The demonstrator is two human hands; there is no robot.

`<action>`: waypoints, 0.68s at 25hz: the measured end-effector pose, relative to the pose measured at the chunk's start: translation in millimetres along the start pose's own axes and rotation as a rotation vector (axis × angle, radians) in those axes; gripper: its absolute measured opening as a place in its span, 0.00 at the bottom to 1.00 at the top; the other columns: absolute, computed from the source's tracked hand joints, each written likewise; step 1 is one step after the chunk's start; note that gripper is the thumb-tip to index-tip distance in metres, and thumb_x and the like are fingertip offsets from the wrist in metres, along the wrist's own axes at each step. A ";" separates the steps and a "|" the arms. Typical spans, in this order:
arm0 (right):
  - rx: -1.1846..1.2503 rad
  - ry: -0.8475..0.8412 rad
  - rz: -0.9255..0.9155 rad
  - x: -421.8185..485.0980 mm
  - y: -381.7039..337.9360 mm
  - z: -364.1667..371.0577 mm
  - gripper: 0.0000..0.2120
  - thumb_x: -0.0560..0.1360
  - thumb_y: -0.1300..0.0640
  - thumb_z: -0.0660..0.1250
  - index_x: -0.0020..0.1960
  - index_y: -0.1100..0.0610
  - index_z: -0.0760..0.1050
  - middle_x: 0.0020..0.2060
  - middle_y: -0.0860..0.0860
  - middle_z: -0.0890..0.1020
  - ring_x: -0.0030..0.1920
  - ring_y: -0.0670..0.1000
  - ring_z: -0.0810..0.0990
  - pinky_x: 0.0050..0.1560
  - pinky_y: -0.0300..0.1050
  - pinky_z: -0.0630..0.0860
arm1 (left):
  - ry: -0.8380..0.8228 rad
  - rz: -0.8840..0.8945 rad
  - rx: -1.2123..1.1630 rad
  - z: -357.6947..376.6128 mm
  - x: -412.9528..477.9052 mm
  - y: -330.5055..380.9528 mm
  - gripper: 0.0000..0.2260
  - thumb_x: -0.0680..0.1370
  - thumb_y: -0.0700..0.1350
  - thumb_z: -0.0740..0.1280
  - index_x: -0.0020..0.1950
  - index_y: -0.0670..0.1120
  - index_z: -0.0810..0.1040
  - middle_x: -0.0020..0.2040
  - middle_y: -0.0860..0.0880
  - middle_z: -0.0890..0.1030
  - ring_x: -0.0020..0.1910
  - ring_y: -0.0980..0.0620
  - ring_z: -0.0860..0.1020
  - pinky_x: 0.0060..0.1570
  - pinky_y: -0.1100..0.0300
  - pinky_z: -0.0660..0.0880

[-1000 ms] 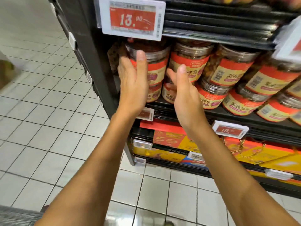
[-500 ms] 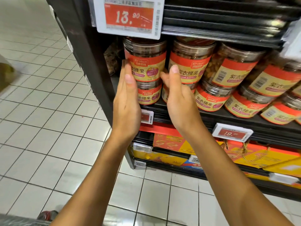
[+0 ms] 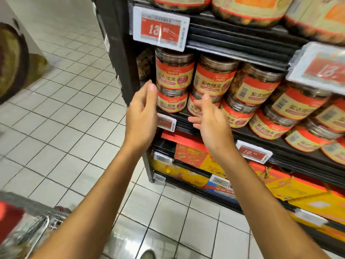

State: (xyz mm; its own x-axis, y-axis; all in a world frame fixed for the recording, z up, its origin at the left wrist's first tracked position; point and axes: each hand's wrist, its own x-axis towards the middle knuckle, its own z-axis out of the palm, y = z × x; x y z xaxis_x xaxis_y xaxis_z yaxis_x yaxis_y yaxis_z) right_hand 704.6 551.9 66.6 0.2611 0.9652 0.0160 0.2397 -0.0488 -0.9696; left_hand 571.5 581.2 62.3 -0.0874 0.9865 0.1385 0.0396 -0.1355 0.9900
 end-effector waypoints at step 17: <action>0.127 -1.223 0.018 -312.4 -129.0 167.7 0.21 0.83 0.54 0.46 0.44 0.54 0.76 0.31 0.45 0.84 0.34 0.44 0.83 0.40 0.36 0.78 | 1.026 -0.366 -0.275 -247.6 -410.5 145.5 0.07 0.80 0.40 0.60 0.50 0.41 0.77 0.32 0.52 0.82 0.28 0.59 0.78 0.33 0.67 0.75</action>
State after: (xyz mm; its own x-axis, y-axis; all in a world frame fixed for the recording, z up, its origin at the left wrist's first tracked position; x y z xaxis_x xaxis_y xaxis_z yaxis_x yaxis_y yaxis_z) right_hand 435.3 299.7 145.7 -0.8015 0.5731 -0.1707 0.1347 -0.1051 -0.9853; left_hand 366.7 133.8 156.2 -0.8321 0.4457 -0.3300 -0.3660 0.0059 0.9306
